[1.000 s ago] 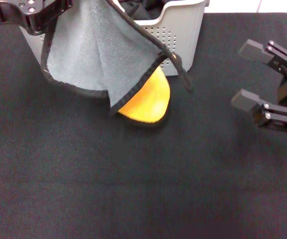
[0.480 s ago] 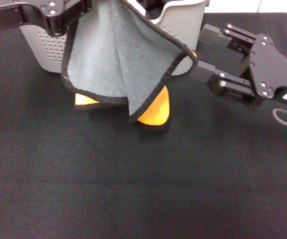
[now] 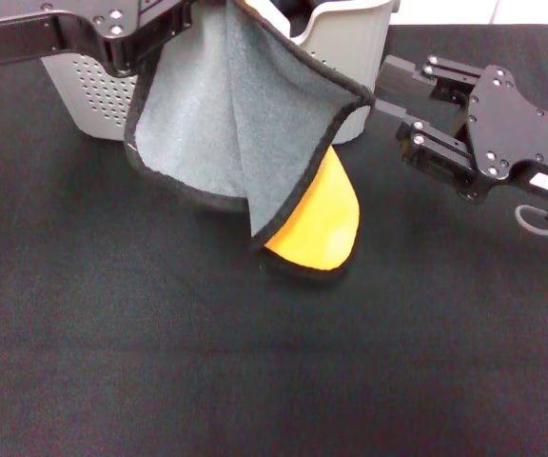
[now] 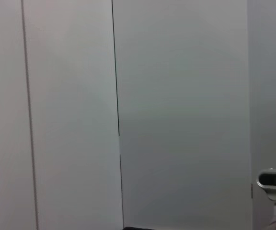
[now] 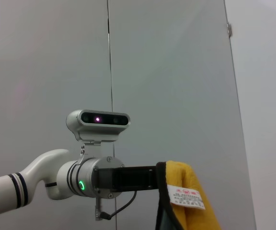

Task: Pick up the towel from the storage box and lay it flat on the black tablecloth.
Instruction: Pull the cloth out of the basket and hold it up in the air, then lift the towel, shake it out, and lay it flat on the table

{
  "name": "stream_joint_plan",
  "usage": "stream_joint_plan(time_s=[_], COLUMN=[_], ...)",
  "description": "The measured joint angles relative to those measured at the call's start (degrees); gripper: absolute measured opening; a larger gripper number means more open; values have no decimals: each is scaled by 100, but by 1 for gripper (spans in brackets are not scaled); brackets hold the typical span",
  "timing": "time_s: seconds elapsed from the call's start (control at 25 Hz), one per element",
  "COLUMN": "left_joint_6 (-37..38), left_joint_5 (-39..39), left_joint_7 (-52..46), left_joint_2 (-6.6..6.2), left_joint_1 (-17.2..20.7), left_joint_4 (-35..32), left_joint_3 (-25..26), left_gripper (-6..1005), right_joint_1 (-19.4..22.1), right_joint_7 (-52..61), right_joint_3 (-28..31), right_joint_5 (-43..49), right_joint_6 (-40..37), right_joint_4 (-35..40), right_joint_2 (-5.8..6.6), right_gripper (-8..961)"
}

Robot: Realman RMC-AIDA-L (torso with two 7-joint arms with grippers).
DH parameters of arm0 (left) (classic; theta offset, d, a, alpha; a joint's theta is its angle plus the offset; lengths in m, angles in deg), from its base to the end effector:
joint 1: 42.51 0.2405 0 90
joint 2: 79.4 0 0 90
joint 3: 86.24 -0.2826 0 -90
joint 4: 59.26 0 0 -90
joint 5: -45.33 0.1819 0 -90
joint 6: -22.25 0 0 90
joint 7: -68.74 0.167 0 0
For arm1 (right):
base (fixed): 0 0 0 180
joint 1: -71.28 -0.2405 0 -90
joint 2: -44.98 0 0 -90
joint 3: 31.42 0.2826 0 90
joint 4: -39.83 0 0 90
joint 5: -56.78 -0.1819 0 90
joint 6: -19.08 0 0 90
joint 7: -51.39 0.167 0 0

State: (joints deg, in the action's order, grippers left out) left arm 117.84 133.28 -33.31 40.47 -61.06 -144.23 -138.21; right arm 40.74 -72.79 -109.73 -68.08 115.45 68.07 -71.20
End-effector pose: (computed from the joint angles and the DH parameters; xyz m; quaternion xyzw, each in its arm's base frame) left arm -0.1517 0.2964 0.0704 -0.9225 -0.0528 -0.3380 0.1787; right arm 0.1626 0.3109 -0.0183 -0.8581 0.0187 0.5028 0.1022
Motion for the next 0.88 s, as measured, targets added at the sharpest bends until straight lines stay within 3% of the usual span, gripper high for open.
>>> stream_joint_plan(time_s=[0.28, 0.48, 0.6, 0.88], left_joint_6=[7, 11, 12, 12], left_joint_5=[23, 26, 27, -19], left_joint_7=[-13, -15, -16, -16], left_joint_2=[0, 0, 0, 0], left_joint_1=[-17, -16, -16, -16], left_joint_4=[57, 60, 60, 60], left_joint_3=[-166, -236, -259, -261], left_gripper=[30, 30, 30, 30], right_joint_1=[51, 18, 17, 7], right_joint_7=[-61, -17, 0, 68], right_joint_3=[0, 0, 0, -134], right_joint_5=[1, 30, 29, 34], right_joint_6=[25, 8, -1, -66], right_joint_4=[12, -6, -5, -12], right_joint_2=[0, 8, 9, 17], right_gripper=[423, 227, 61, 26])
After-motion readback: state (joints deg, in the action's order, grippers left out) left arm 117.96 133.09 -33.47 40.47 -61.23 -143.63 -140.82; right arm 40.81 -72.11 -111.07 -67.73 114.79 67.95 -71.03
